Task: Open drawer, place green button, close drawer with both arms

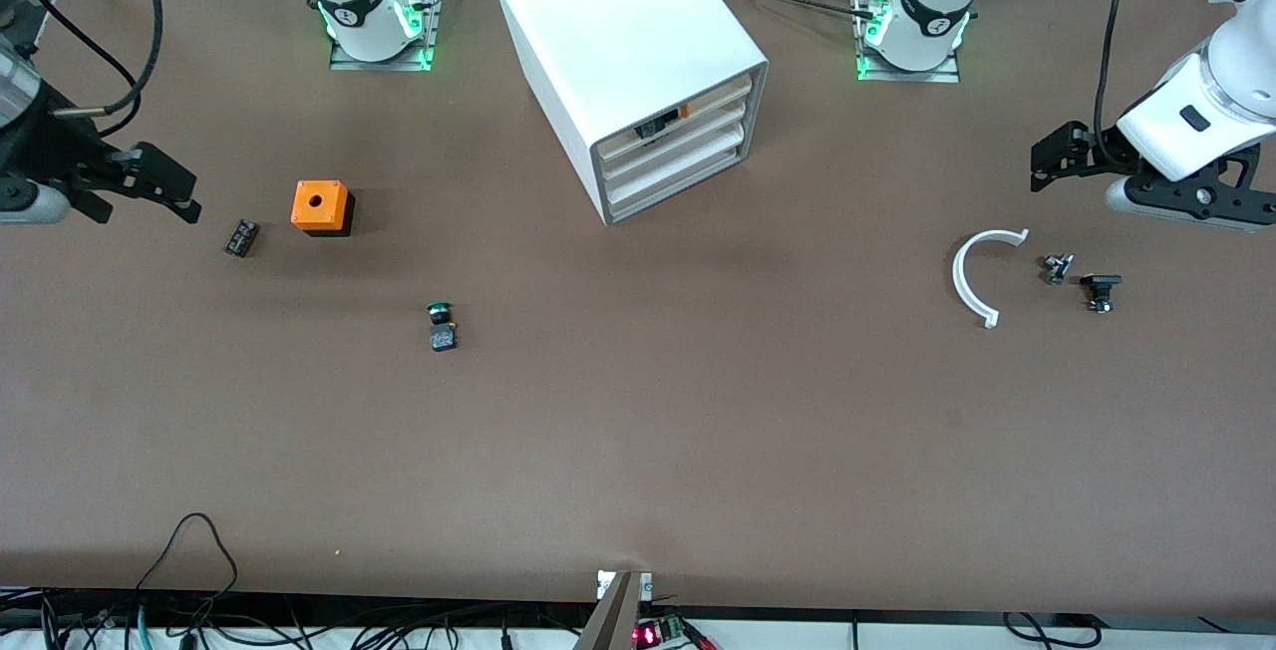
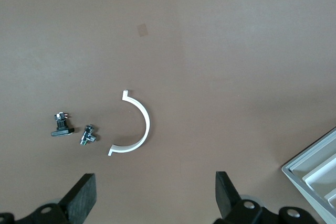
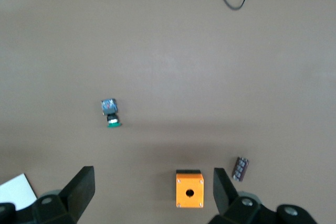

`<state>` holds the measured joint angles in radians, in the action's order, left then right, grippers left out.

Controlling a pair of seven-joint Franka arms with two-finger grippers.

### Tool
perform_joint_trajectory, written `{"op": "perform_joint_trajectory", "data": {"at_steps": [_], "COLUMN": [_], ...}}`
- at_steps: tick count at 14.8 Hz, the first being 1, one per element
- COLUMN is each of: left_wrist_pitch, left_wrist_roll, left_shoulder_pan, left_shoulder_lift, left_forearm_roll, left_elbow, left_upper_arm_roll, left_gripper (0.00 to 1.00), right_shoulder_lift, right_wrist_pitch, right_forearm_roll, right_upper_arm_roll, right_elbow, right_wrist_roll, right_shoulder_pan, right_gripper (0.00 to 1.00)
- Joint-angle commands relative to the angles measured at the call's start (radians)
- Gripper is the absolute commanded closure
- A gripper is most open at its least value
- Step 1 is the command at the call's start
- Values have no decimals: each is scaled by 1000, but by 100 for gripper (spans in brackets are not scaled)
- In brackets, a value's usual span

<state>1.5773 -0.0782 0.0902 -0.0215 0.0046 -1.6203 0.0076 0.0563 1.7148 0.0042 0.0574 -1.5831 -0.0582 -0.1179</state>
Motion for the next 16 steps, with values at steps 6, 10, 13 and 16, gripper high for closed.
{"op": "perform_joint_trajectory", "data": {"at_steps": [6, 10, 13, 16], "left_wrist_pitch": [-160, -316, -391, -393], "left_wrist_roll": [8, 6, 2, -67], "left_shoulder_pan": [-10, -6, -6, 6], "left_shoulder_lift": [-9, -28, -66, -84], "left_forearm_roll": [-124, -268, -405, -497], "left_elbow": [31, 30, 17, -19], "left_upper_arm_roll": [-5, -6, -6, -23], "left_gripper": [0, 0, 0, 0], "right_shoulder_lift": [128, 181, 235, 287], "right_wrist_pitch": [17, 181, 291, 423], "right_forearm_roll": [86, 106, 108, 108], "right_upper_arm_roll": [-11, -46, -88, -111], "right_elbow": [-44, -127, -156, -210], "right_wrist_roll": [78, 101, 101, 101], "right_shoulder_pan": [-20, -32, -32, -42], "right_gripper": [0, 0, 0, 0]}}
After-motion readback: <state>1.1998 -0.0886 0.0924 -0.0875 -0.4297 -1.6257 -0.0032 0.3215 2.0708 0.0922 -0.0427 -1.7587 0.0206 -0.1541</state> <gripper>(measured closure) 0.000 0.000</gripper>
